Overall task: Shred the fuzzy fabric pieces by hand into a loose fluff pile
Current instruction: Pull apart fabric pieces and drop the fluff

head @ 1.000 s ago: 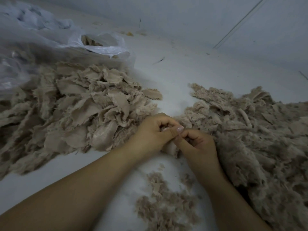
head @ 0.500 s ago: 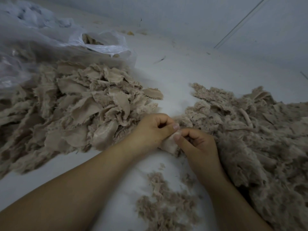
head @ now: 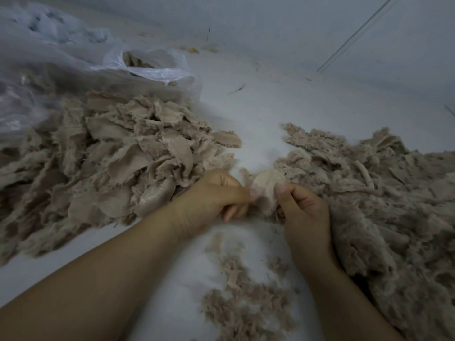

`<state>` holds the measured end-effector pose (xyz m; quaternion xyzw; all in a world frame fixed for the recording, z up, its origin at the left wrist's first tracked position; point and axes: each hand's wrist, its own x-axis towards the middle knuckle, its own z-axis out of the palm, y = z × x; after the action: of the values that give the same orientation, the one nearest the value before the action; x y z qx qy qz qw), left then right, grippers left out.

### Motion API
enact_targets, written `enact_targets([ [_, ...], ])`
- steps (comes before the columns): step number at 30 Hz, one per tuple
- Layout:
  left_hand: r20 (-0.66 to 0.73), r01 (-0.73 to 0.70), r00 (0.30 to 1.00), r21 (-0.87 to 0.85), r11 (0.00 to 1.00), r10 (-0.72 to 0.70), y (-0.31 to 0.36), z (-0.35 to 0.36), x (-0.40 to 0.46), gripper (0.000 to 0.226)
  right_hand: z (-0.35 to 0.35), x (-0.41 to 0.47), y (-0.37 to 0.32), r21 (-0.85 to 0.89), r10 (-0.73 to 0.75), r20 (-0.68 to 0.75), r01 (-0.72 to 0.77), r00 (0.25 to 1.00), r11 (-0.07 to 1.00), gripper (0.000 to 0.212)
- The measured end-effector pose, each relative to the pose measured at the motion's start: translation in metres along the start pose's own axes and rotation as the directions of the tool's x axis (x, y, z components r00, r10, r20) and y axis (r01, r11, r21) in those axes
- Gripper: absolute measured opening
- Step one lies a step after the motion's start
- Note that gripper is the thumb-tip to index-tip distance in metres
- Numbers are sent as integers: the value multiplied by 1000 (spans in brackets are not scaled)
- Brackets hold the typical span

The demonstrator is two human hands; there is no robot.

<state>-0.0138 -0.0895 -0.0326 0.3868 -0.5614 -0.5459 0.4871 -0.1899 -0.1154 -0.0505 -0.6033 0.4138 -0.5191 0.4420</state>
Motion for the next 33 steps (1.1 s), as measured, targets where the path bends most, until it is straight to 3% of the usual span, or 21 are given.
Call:
enact_targets([
  [2,-145,52,989,114,992,-35,0,1,4,40,0,0,-1,19,2,0,-2,1000,1000,32],
  [4,-281,78,959,99,992,-48,2,4,8,32,-1,0,0,23,9,14,-10,1000,1000,30],
  [9,-235,95,970,130,987,-62,-3,9,11,25,1,0,-1,15,14,47,-15,999,1000,29],
  [12,-470,-66,883,-115,991,4,1,4,16,19,0,-1,-1,-5,17,45,-17,999,1000,28],
  [15,-564,-149,823,-323,934,-64,1,0,21,20,0,-1,0,-6,30,53,-29,998,1000,21],
  [16,-589,-94,804,-258,962,-80,-3,1,21,23,0,-1,-1,-5,33,49,-32,998,999,19],
  [18,-591,77,806,154,985,29,-9,3,20,15,2,-1,-2,-7,29,40,-29,999,1000,18],
  [19,-529,126,842,384,915,106,-11,4,19,9,2,-1,-2,-5,28,36,-27,999,1000,18],
  [21,-371,152,917,669,728,149,-11,3,16,9,1,-1,-2,0,31,24,-31,999,1000,18],
  [23,-289,187,953,789,586,86,-10,1,13,14,1,-1,-3,-1,39,18,-39,999,999,18],
  [25,-233,166,970,835,524,64,-8,2,12,12,2,-1,-3,-7,53,33,-52,998,999,14],
  [27,-206,112,974,798,592,93,-7,6,12,11,3,-1,-4,-43,55,73,-52,996,998,16],
  [30,-327,31,935,455,890,134,-7,9,12,17,5,0,-5,-296,-37,161,84,986,952,28],
  [33,-351,-24,933,163,986,81,-8,14,14,21,5,0,-2,-395,-84,148,136,986,908,34],
])
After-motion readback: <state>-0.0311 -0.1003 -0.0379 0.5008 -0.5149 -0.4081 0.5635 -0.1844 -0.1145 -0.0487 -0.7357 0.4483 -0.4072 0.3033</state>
